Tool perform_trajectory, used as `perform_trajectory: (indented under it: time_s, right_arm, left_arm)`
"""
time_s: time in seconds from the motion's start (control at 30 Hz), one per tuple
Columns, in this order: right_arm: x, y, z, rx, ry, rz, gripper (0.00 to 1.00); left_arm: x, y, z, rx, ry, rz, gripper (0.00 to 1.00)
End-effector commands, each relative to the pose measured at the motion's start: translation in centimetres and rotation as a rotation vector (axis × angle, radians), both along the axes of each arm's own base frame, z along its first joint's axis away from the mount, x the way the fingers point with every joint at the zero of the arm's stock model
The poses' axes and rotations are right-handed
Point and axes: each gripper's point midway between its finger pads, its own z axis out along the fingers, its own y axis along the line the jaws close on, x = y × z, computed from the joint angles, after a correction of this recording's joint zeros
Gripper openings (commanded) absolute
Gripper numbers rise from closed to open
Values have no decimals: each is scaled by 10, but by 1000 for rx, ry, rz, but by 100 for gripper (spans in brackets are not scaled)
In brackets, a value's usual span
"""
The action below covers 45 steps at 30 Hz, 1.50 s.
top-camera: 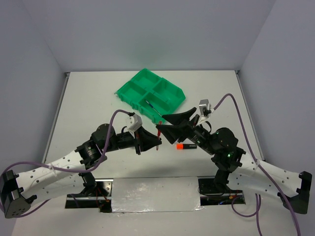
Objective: Sort the stationery into containers
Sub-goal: Close the pen cap on the pen.
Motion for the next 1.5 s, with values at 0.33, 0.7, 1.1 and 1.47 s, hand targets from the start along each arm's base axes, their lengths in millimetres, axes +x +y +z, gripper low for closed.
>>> perform_trajectory:
  time_s: [0.33,0.7,1.1,1.47]
  right_arm:
    - [4,23,7,-98,-14,37,53]
    - [3,22,7,-103,-18,35,65]
    - [0,24,9,-115,-34,58,33]
    - [0,29,2,-145,-20,72,0]
  left_arm:
    - [-5,3,16,-47,-62,-19,0]
    - [-3,-1,5,-18,-44,-24,0]
    - [-2,0,0,-7,-34,-15,0]
    - [0,3,6,-12,-41,2,0]
